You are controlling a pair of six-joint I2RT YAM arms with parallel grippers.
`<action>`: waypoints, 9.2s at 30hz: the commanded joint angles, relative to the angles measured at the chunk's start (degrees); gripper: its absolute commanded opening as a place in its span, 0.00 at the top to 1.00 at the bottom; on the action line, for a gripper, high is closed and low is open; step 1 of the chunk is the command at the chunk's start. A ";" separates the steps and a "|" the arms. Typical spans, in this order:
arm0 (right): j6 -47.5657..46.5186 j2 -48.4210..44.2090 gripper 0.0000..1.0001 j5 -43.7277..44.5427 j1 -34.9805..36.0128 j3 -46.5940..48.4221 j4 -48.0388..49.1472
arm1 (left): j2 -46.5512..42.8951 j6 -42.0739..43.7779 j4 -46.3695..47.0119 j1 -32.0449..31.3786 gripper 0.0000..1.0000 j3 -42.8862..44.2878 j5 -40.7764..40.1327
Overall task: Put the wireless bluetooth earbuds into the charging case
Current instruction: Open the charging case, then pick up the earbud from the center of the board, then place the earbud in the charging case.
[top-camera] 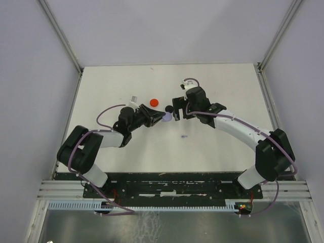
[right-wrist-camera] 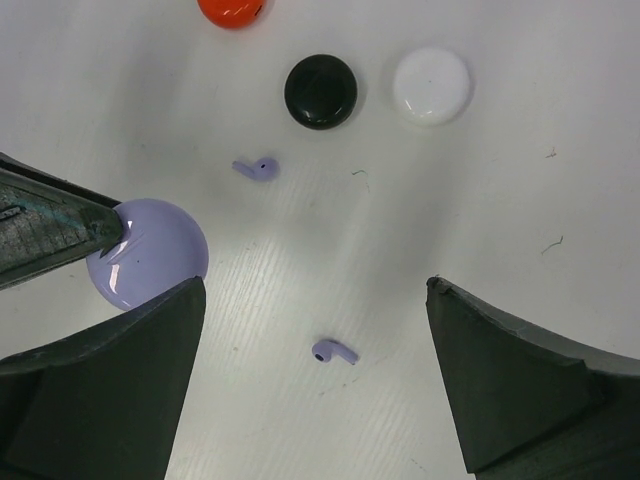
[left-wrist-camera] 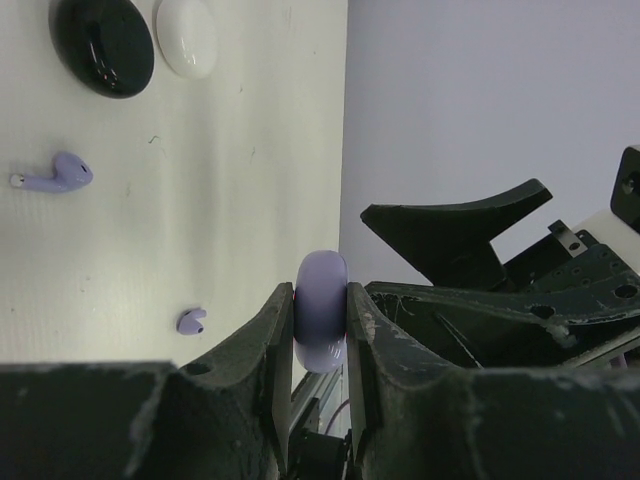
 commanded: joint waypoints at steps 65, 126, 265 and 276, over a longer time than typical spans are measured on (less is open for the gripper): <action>0.34 2.51 0.00 2.18 3.22 1.21 3.32 | 1.51 -1.28 7.50 -1.05 0.97 3.39 3.37; -25.36 17.80 0.52 -7.78 5.06 9.17 -18.29 | -0.83 -13.77 24.48 12.64 0.97 -13.09 -1.76; -26.21 -5.88 0.98 -12.01 5.41 -25.88 68.89 | 13.94 -29.19 26.25 0.86 0.97 3.39 7.67; -30.24 -2.21 0.98 -14.03 5.39 -30.30 79.28 | 15.77 -35.25 30.88 0.20 0.97 3.48 6.72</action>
